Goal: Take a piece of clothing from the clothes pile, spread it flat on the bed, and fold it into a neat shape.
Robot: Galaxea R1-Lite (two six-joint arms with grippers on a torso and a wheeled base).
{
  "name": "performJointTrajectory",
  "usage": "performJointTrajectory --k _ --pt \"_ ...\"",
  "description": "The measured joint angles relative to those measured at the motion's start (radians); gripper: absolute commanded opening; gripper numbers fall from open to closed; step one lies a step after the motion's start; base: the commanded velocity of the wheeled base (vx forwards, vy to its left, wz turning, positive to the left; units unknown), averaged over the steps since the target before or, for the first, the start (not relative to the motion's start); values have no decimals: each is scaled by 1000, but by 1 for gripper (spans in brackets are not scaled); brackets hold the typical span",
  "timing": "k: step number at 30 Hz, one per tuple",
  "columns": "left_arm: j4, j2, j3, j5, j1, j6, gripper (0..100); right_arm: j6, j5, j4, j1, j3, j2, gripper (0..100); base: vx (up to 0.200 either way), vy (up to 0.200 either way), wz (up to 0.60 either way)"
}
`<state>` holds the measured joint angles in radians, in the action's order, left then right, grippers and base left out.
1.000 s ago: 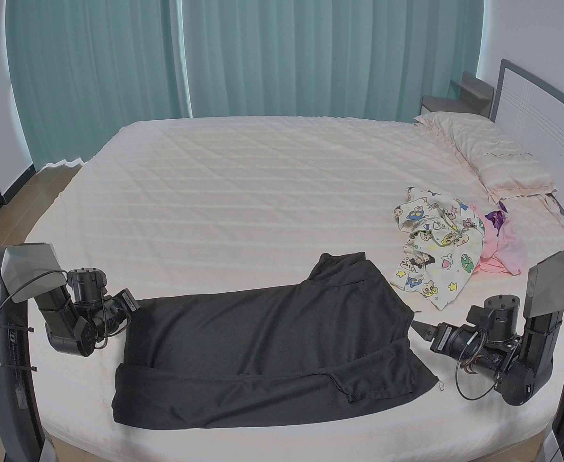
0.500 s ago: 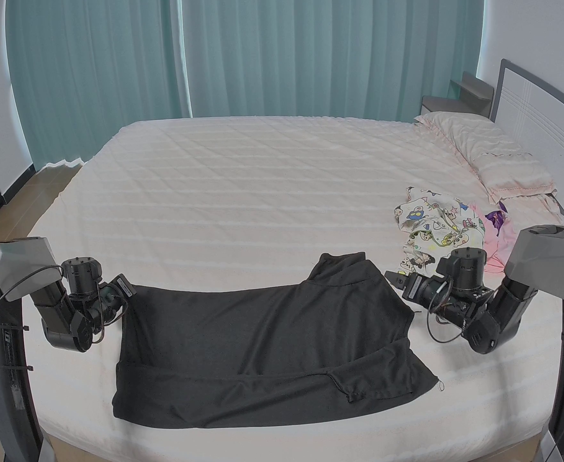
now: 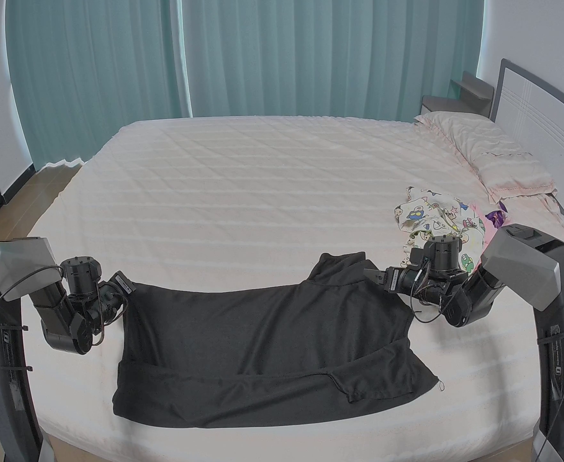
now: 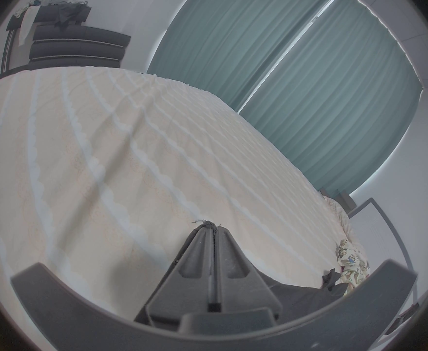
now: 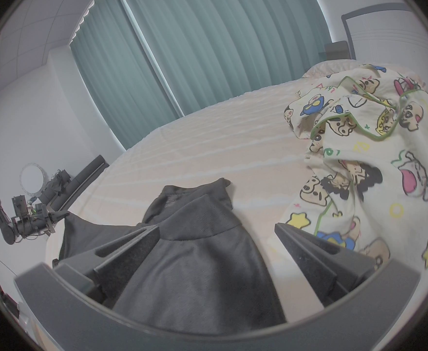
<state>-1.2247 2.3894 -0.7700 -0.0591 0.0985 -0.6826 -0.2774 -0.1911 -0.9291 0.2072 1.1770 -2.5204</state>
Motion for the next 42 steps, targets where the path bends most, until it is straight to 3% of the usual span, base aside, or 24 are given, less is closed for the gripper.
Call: performJointTrajectory --k 6,12,13,23,42 --pt "0 -19 17 0 -8 -25 0 23 -56 81 -10 92 -32 100 0 0 0" --pt "0 -27 22 -1 -10 -28 0 24 -63 81 8 129 -54 100 0 0 0" --pt "1 -27 23 -1 -10 -28 0 24 -64 82 10 138 -59 0 0 0 0" --pt "2 -29 25 -2 -9 -24 0 18 -62 77 7 177 -102 0 0 0 0" --pt "-2 -56 22 30 6 -6 0 -30 -16 -4 -9 46 -7 0 0 0 0"
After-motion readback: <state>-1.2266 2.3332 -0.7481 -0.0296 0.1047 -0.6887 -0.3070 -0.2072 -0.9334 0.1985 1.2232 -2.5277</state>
